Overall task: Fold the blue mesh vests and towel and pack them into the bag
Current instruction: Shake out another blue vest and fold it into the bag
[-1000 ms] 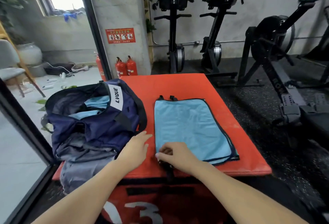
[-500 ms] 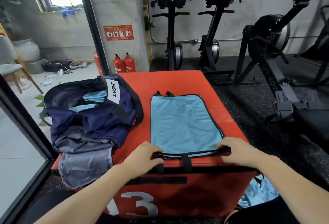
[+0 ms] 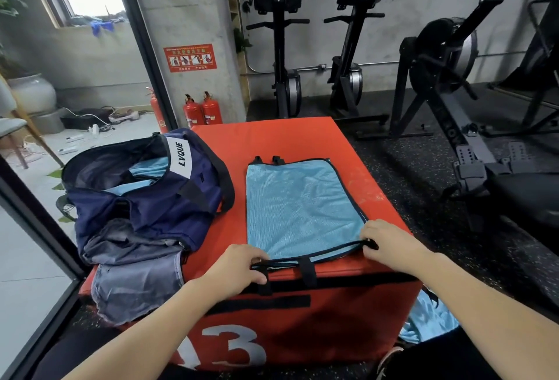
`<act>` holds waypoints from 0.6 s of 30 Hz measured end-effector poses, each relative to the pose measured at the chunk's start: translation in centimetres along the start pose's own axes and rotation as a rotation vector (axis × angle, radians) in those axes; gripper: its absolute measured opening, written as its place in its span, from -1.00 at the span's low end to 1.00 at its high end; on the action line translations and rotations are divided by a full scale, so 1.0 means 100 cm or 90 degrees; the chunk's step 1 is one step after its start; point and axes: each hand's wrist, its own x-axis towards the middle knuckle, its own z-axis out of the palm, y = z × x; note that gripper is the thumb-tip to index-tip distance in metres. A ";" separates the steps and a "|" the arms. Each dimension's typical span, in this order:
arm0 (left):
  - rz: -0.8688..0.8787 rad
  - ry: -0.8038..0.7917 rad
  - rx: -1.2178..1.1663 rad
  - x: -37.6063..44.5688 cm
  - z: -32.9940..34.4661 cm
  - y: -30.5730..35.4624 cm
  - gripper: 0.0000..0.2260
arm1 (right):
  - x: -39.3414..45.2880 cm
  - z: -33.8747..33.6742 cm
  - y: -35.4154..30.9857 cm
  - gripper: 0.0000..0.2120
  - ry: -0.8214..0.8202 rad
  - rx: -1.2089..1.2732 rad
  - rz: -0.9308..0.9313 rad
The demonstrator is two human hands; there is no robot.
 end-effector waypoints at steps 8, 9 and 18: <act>0.043 0.057 -0.035 -0.011 -0.013 -0.003 -0.83 | -0.011 -0.007 -0.009 -0.89 0.014 0.194 0.042; 0.044 0.066 -0.060 -0.012 -0.016 -0.002 -0.82 | -0.013 -0.010 -0.012 -0.85 0.028 0.247 0.064; 0.017 0.104 -0.212 -0.003 -0.035 -0.001 -0.89 | -0.005 -0.036 -0.023 -0.85 -0.006 0.433 0.184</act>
